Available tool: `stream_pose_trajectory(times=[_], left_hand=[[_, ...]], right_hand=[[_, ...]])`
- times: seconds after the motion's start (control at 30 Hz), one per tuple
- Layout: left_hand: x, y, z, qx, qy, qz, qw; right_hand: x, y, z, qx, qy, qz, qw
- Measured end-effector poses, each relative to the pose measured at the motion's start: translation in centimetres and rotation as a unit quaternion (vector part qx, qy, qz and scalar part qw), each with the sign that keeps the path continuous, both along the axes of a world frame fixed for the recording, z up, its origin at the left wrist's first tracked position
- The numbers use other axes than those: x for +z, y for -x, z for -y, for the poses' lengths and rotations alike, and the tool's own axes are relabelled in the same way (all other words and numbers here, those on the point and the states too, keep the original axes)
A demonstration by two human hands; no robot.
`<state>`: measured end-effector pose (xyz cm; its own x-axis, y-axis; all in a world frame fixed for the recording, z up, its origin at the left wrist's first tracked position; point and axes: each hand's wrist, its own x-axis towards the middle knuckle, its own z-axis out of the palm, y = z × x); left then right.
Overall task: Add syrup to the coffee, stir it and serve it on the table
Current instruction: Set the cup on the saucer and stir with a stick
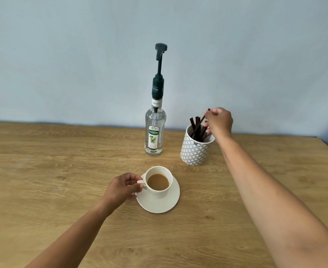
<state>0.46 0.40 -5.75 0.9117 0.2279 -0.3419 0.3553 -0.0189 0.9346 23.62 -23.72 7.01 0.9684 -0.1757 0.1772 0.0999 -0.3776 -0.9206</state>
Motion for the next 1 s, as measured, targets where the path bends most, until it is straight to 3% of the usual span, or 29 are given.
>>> stream_pose_trajectory(times=[0.27,0.37,0.47,0.6,1.0], left_hand=[[0.6,-0.1,0.1,-0.010,-0.012,0.006,1.000],[0.5,0.0,0.2,-0.008,-0.016,0.007,1.000],[0.5,0.2,0.3,-0.006,-0.020,0.005,1.000],[0.5,0.4,0.6,0.001,-0.023,0.000,1.000],[0.1,0.8,0.9,0.019,-0.003,0.007,1.000]], right_hand=[[5.1,6.8,-0.8,0.079,-0.061,0.174,0.980],[2.6,10.4,-2.4,0.171,-0.057,0.130,0.975],[-1.7,13.2,-3.6,0.235,0.014,0.067,0.970],[-5.9,15.2,-3.9,0.252,0.095,0.051,0.962],[-8.6,17.0,-3.3,0.312,0.170,0.029,0.934]])
